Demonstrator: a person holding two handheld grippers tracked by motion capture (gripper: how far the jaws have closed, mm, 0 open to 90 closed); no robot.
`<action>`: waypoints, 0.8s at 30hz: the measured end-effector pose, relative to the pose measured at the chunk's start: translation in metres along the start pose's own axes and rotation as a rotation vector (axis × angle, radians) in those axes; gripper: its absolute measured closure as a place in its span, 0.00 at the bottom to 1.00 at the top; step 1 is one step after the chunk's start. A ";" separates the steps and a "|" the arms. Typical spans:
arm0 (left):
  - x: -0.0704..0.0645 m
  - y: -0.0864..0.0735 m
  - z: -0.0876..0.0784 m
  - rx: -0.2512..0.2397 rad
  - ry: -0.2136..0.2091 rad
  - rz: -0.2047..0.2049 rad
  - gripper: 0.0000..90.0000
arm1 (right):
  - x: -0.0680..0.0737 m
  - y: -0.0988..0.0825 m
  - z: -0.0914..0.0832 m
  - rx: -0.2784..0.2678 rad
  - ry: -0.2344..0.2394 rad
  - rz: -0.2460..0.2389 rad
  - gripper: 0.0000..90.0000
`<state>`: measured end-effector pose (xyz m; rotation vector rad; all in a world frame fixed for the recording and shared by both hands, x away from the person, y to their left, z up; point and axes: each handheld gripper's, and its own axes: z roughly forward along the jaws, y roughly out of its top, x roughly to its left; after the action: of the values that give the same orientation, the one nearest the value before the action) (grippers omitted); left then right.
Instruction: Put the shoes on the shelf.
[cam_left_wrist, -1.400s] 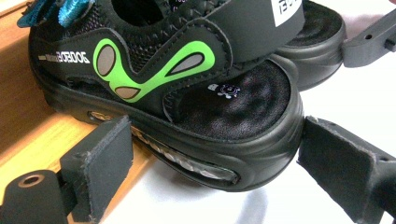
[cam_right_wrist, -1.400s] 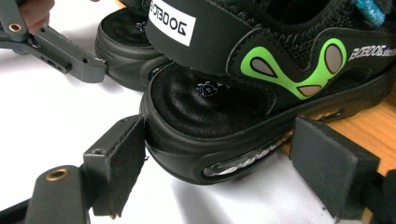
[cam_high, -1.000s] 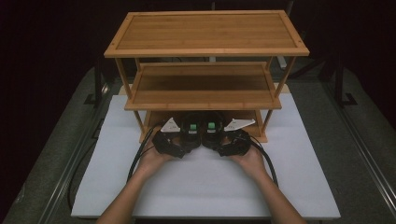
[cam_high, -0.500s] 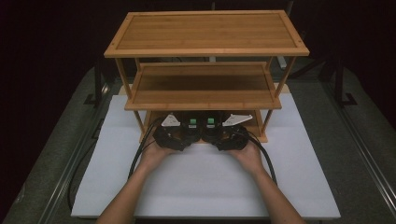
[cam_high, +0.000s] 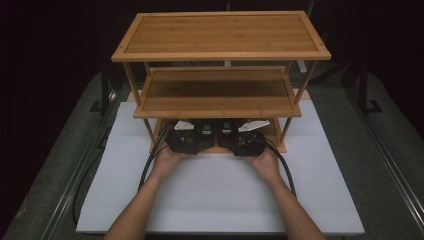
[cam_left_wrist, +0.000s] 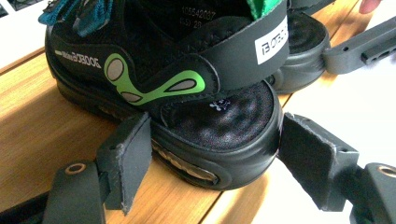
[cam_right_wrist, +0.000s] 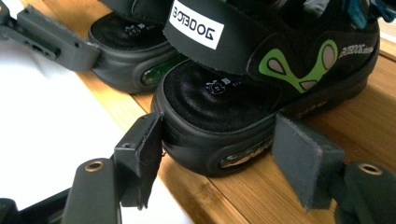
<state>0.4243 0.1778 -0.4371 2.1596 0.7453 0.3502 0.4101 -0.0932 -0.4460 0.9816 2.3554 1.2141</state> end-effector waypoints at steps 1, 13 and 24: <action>0.000 0.000 0.000 0.001 0.001 0.003 0.28 | -0.006 -0.001 -0.001 0.023 -0.031 -0.053 0.37; -0.001 -0.002 -0.013 -0.021 -0.005 -0.024 0.29 | -0.004 0.000 -0.009 -0.007 0.001 0.009 0.34; -0.013 -0.011 -0.041 0.001 0.002 -0.001 0.10 | -0.007 -0.019 -0.043 0.021 0.005 0.092 0.15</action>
<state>0.3899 0.2004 -0.4197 2.1597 0.7483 0.3520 0.3827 -0.1315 -0.4362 1.1065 2.3545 1.2283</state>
